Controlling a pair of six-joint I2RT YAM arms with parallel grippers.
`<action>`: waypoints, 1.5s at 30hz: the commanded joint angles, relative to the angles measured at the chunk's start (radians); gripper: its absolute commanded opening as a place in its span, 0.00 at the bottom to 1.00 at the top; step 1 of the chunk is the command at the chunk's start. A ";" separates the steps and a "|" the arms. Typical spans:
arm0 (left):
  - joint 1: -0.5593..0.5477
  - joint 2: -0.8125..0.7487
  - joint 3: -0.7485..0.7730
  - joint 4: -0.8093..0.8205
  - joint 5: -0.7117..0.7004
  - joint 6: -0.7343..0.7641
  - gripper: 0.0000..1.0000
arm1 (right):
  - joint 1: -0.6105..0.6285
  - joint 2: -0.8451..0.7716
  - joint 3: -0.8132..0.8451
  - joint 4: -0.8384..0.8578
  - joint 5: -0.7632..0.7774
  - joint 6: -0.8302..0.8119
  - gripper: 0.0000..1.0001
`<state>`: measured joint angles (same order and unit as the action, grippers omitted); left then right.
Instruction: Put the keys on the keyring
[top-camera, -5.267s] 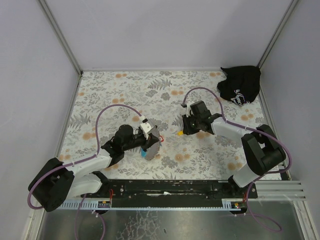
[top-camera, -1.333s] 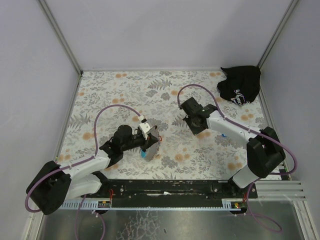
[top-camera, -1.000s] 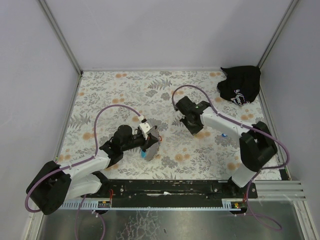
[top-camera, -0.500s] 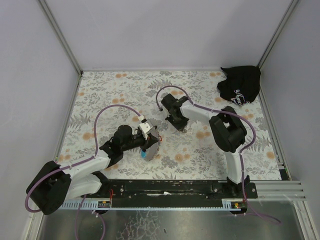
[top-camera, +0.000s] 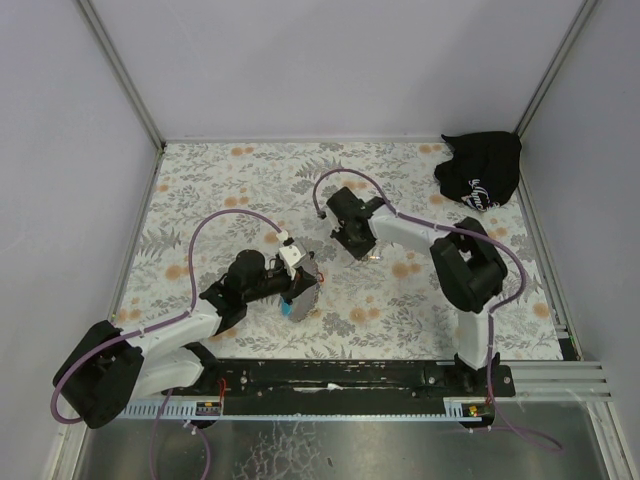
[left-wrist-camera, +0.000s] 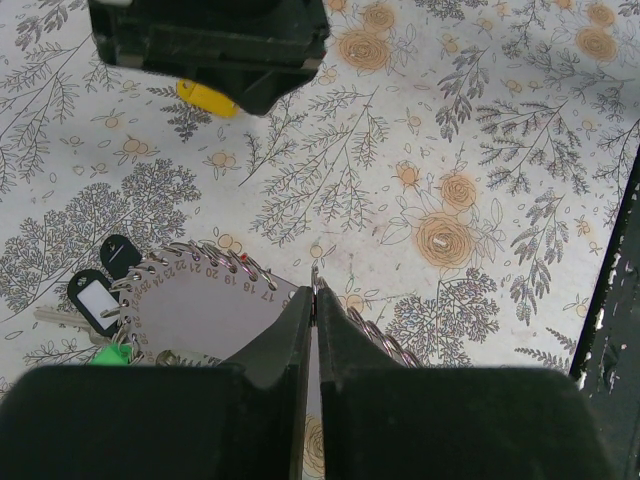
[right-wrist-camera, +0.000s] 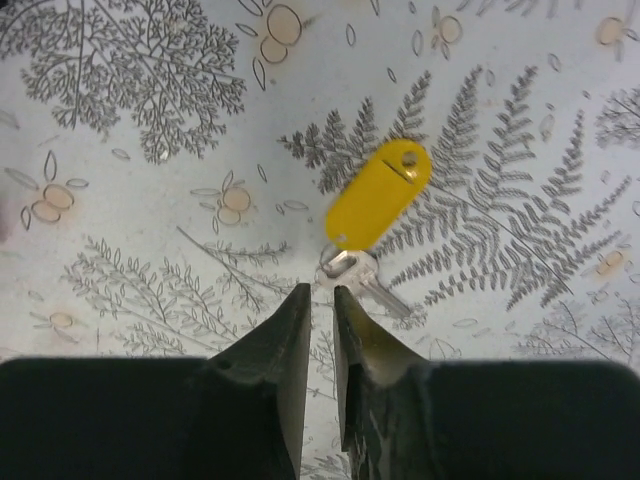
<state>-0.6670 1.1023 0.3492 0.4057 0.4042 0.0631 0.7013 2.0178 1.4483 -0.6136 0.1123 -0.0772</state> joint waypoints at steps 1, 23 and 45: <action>-0.003 -0.013 0.019 0.042 0.015 -0.007 0.00 | 0.009 -0.153 -0.091 0.126 0.034 -0.025 0.23; -0.003 -0.032 0.010 0.045 0.013 -0.010 0.00 | 0.009 -0.200 -0.323 0.438 -0.025 -0.138 0.35; -0.004 -0.028 0.011 0.047 0.019 -0.011 0.00 | -0.048 -0.221 -0.299 0.369 -0.046 -0.021 0.00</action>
<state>-0.6670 1.0870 0.3492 0.4061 0.4046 0.0593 0.6731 1.8538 1.1252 -0.2043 0.1070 -0.1505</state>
